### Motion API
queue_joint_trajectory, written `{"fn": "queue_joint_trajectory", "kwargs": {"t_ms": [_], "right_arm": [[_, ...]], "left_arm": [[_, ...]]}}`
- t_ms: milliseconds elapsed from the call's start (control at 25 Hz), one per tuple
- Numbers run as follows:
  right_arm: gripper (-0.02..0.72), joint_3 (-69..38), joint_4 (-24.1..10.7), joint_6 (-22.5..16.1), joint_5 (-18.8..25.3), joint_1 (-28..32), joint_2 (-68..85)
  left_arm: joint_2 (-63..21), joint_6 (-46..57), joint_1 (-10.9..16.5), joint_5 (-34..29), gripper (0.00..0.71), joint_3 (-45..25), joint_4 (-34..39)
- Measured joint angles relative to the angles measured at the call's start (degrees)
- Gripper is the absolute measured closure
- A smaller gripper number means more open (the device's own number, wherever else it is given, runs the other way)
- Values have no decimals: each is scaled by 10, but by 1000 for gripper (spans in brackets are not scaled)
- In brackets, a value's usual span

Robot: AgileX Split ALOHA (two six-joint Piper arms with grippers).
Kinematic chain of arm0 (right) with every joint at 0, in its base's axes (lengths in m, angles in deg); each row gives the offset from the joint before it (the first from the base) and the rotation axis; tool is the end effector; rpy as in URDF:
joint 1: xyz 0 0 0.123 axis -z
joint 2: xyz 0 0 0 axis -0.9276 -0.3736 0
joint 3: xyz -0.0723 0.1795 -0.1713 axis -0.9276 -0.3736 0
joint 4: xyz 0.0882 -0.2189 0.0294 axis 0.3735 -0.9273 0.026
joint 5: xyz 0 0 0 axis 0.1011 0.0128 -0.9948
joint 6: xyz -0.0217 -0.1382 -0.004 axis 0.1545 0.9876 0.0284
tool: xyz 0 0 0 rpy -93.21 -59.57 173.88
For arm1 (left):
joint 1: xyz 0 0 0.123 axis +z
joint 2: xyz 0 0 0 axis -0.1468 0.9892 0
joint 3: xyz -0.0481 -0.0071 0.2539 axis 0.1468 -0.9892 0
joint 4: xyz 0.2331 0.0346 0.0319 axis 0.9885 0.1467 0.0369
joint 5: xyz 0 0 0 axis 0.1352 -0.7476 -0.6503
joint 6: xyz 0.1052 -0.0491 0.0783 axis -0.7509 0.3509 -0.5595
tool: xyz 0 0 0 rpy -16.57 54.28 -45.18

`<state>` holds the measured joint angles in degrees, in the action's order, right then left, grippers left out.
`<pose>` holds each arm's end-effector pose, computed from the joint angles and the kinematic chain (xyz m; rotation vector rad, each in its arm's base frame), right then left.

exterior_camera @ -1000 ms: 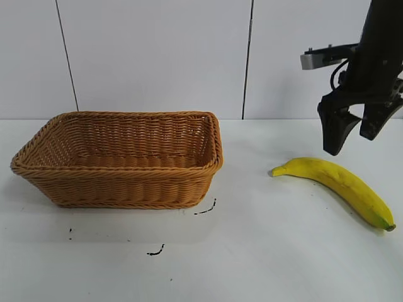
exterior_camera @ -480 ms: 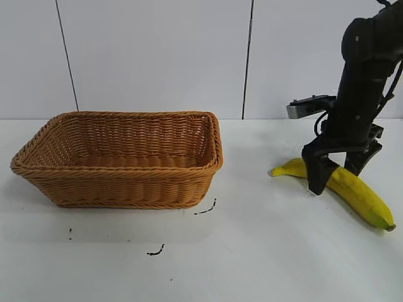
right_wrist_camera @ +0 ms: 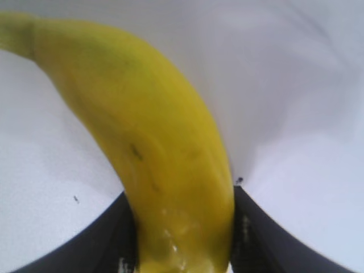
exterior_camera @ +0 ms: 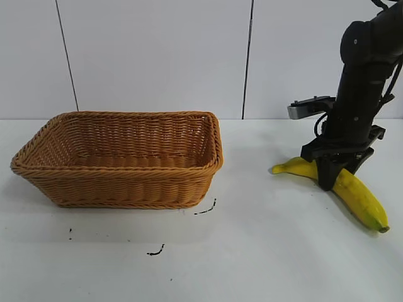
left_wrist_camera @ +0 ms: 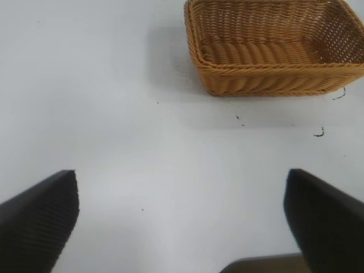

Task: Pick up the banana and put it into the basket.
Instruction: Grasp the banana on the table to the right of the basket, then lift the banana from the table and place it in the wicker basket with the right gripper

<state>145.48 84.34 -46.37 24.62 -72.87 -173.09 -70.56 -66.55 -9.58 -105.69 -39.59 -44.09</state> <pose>0.4129 0.0348 0.0945 -0.6148 2.9344 -0.0267 0.0534 -0.0085 0.2447 0.0820 2.0558 -0.0502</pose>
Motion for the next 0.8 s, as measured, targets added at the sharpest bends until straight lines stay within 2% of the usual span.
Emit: {"fn": "queue_joint_trajectory", "kwargs": {"t_ms": [200, 360, 480, 680, 800], "right_arm": [[383, 4, 3, 7, 16, 0, 76], [383, 59, 35, 30, 69, 0, 89], [383, 116, 59, 29, 83, 0, 87], [383, 182, 63, 28, 122, -2, 54], [383, 221, 59, 28, 129, -17, 25]], "left_arm": [[0, 0, 0, 0, 15, 0, 0], [0, 0, 0, 0, 15, 0, 0], [0, 0, 0, 0, 15, 0, 0], [0, 0, 0, 0, 15, 0, 0], [0, 0, 0, 0, 15, 0, 0]]}}
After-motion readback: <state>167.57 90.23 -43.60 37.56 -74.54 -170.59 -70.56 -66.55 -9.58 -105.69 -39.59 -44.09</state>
